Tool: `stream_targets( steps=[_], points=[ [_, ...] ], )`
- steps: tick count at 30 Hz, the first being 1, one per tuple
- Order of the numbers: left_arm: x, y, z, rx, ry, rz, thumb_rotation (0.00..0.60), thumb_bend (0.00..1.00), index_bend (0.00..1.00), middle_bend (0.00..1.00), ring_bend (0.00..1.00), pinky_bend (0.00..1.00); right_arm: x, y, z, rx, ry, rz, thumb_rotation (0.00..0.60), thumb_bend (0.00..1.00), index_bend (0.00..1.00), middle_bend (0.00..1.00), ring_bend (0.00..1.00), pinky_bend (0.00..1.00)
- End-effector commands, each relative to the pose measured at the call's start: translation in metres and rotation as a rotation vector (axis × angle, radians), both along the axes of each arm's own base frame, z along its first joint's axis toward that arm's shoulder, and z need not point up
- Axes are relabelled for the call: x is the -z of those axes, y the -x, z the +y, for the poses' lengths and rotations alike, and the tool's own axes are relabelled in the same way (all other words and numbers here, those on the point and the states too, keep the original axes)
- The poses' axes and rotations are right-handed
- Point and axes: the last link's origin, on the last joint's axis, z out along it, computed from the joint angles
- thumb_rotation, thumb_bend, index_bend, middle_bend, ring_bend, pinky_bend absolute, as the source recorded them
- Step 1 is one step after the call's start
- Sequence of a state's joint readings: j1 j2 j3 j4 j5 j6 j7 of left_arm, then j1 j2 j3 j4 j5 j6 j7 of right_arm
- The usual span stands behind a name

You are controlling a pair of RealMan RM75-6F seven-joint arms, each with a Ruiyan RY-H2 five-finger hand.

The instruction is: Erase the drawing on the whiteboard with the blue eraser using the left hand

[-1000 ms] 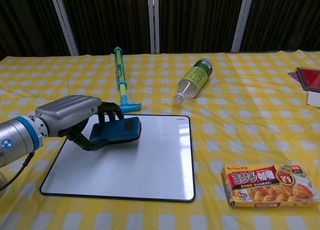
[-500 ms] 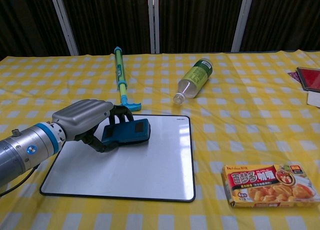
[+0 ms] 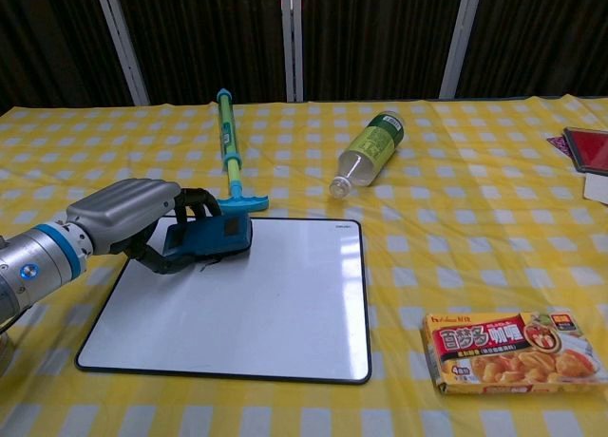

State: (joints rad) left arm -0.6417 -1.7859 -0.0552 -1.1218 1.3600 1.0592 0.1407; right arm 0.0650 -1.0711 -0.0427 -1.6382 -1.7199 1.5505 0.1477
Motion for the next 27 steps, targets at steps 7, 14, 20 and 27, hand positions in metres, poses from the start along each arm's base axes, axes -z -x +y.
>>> stream_targets(
  steps=[7,14,20,27],
  points=[
    [0.007,-0.017,-0.003,0.036,0.015,-0.027,0.600,0.83,0.85,0.62,0.48,0.63,-0.004,0.001,0.000,0.005,0.012,-0.010,0.600,0.05,0.00,0.00,0.00,0.00],
    [0.021,-0.032,-0.006,0.052,0.034,-0.034,0.600,0.83,0.85,0.62,0.48,0.63,-0.007,0.003,-0.002,0.012,0.014,-0.020,0.600,0.05,0.00,0.00,0.00,0.00],
    [0.036,-0.051,-0.007,0.079,0.062,-0.057,0.600,0.83,0.85,0.62,0.48,0.63,-0.006,0.006,-0.004,0.022,0.010,-0.017,0.600,0.05,0.00,0.00,0.00,0.00],
    [0.048,-0.064,-0.004,0.108,0.076,-0.067,0.600,0.83,0.85,0.62,0.48,0.63,-0.006,0.010,-0.008,0.045,0.013,-0.016,0.600,0.05,0.00,0.00,0.00,0.00]
  ],
)
